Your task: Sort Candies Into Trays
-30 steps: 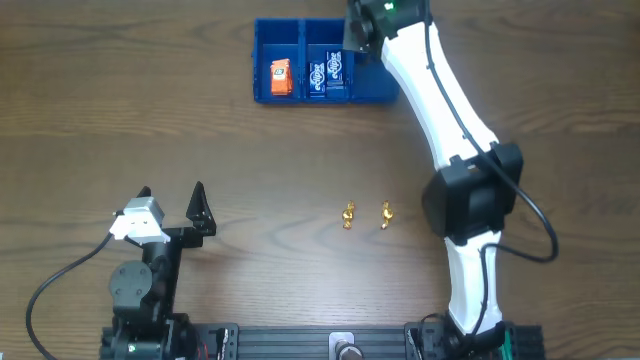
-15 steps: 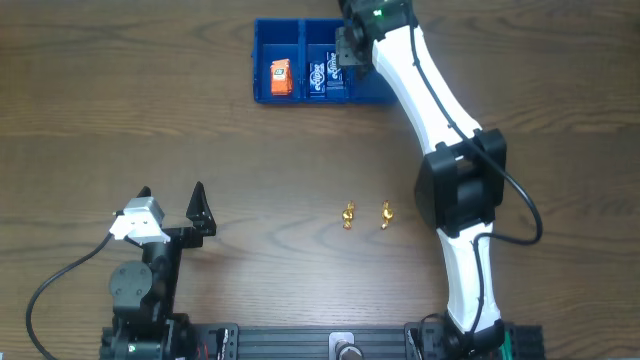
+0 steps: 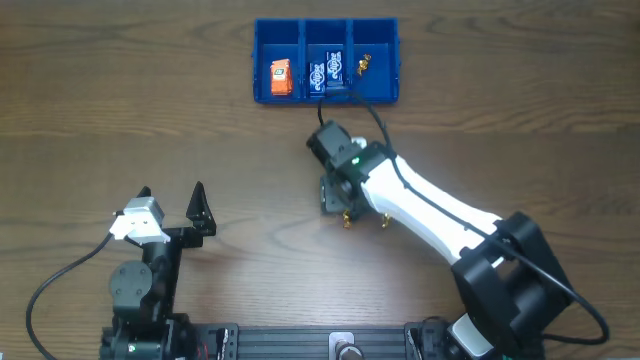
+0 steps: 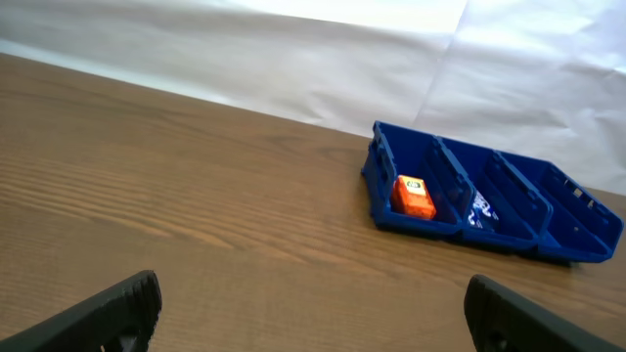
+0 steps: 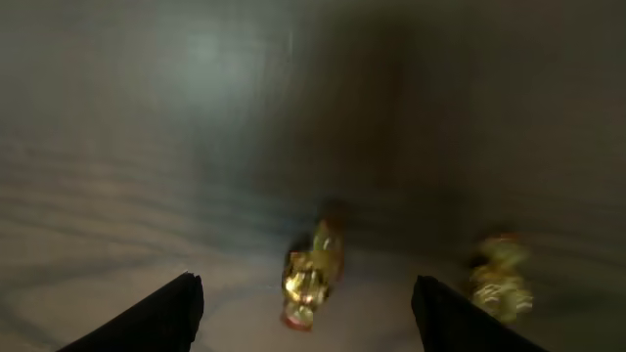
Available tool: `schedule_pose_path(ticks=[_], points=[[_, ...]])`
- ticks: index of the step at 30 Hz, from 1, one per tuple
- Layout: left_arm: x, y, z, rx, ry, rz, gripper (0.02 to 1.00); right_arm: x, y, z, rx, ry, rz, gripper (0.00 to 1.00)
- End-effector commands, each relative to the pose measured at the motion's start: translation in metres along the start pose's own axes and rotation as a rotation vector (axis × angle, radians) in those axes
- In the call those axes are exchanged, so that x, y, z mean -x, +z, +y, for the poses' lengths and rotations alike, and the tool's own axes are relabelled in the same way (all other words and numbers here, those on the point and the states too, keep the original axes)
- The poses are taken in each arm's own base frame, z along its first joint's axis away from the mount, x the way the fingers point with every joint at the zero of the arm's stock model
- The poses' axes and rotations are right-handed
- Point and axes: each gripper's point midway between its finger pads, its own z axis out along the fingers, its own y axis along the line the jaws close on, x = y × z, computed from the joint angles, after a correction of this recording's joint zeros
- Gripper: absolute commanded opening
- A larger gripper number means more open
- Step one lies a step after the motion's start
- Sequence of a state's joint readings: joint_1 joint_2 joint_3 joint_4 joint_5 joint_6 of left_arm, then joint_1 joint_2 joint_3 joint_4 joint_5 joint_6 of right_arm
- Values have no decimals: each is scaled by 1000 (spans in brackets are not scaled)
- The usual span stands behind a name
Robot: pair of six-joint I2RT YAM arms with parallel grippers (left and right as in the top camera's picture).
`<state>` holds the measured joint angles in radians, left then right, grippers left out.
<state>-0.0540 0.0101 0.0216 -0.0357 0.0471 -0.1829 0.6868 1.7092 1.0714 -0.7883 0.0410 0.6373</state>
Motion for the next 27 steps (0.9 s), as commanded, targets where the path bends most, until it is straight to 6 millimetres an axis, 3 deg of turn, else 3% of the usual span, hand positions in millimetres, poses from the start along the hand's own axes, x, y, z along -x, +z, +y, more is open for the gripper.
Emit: schedule_pose_path(ticks=[1,8,12,23,27], points=[[-16,1,7,30,4,47,998,-21,13,5,23,48,48,713],[-16,1,7,30,4,47,998,-23,34,2,-13,71,73,665],[-16,1,7,30,4,47,996,-21,36,-1,-28,73,61,617],[-16,1,7,30,4,47,998,-20,42,-9,-77,97,55,435],[-16,1,7,30,4,47,998,-20,42,-9,-77,103,55,294]])
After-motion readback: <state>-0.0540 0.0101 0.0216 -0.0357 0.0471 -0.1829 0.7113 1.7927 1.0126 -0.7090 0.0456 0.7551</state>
